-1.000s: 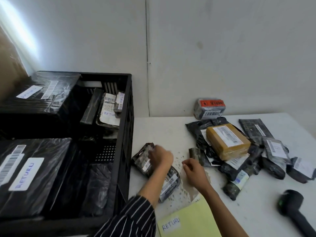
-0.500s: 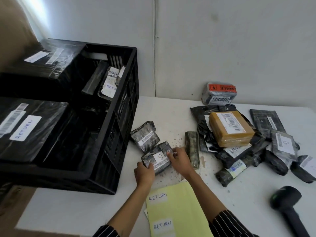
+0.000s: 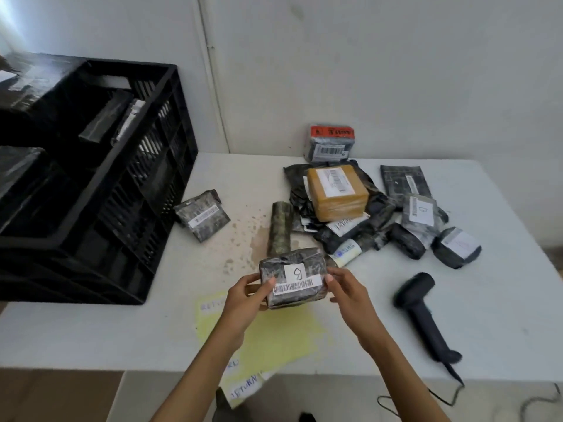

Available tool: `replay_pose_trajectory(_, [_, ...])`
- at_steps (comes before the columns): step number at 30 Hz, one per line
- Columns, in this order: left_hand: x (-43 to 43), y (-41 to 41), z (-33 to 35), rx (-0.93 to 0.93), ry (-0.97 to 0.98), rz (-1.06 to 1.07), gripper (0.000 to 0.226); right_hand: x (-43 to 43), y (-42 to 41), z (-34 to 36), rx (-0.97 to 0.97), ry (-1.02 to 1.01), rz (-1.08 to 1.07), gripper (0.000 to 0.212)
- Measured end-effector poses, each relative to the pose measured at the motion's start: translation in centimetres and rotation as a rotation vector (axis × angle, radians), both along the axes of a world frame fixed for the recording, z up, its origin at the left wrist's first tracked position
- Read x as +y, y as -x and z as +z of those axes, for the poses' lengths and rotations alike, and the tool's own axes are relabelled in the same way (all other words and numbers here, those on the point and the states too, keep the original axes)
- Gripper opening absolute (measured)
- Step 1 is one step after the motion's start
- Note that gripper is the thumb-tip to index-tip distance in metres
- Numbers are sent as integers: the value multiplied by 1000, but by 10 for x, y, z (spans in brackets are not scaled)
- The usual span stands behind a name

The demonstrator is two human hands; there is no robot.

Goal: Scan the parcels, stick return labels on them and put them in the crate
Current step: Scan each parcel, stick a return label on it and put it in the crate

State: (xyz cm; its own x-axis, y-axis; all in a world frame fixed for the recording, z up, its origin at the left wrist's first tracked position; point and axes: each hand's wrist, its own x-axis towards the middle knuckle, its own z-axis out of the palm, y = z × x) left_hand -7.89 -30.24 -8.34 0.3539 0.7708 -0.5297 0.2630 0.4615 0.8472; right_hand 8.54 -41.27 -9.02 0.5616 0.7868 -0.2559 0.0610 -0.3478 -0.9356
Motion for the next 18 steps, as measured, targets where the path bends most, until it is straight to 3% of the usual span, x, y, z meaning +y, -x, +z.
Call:
replay_pose_trajectory(2, [-22, -7, -6, -3, 22, -30, 30, -39, -15, -12, -357, 33, -72, 21])
replay_pose_trajectory(4, [-38, -14, -12, 10, 21, -46, 33, -72, -35, -30, -768, 199, -142, 44])
replay_pose_trajectory(6, [-51, -20, -17, 16, 15, -52, 33, -95, -54, -46, -889, 434, -191, 69])
replay_pose_trajectory(8, [-60, -26, -21, 14, 14, -44, 33, -107, -70, -53, -852, 574, -207, 79])
replay_pose_trajectory(11, [-65, -34, -25, 12, 10, -29, 36, -110, -88, -56, -759, 747, -129, 60])
replay_pose_trajectory(13, [-64, -39, -27, 15, 7, -27, 39, -110, -96, -57, -678, 712, -113, 45])
replay_pose_trajectory(18, [-53, -54, -30, -4, -9, -29, 41, -113, -82, -29, -252, 378, -202, 26])
